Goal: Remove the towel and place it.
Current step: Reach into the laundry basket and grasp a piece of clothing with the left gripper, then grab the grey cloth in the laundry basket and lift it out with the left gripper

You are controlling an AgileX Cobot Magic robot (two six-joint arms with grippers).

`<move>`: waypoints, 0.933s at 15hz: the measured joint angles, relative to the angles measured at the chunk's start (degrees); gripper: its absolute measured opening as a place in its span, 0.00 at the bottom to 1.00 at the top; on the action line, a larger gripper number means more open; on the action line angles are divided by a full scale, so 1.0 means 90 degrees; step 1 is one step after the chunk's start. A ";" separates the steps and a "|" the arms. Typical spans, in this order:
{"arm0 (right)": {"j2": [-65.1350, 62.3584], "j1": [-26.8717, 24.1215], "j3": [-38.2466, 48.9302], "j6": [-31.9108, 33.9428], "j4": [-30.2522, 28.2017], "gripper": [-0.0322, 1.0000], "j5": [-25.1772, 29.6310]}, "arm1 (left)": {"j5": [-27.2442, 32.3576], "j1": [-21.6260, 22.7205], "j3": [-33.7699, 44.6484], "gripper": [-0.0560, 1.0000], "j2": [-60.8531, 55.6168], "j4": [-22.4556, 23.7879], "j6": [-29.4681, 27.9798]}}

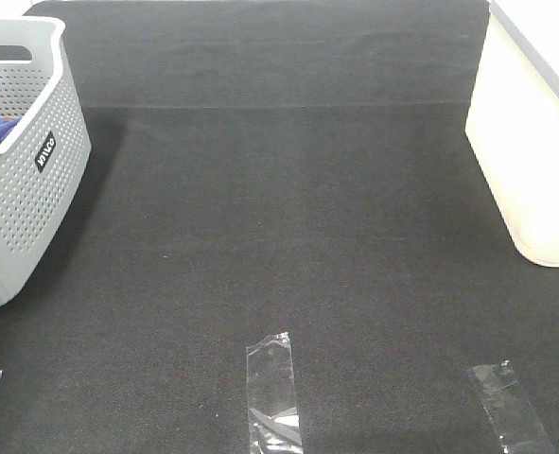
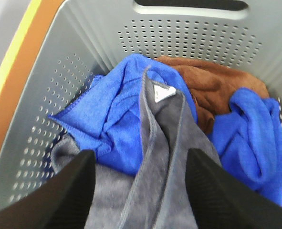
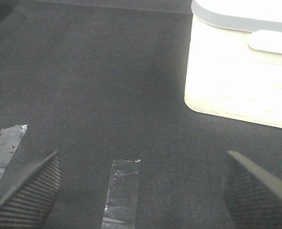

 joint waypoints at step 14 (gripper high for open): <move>0.0000 0.0000 0.0000 0.0000 0.0000 0.85 -0.0045 | 0.1477 0.0688 -0.3406 0.57 0.2967 -0.1789 0.0968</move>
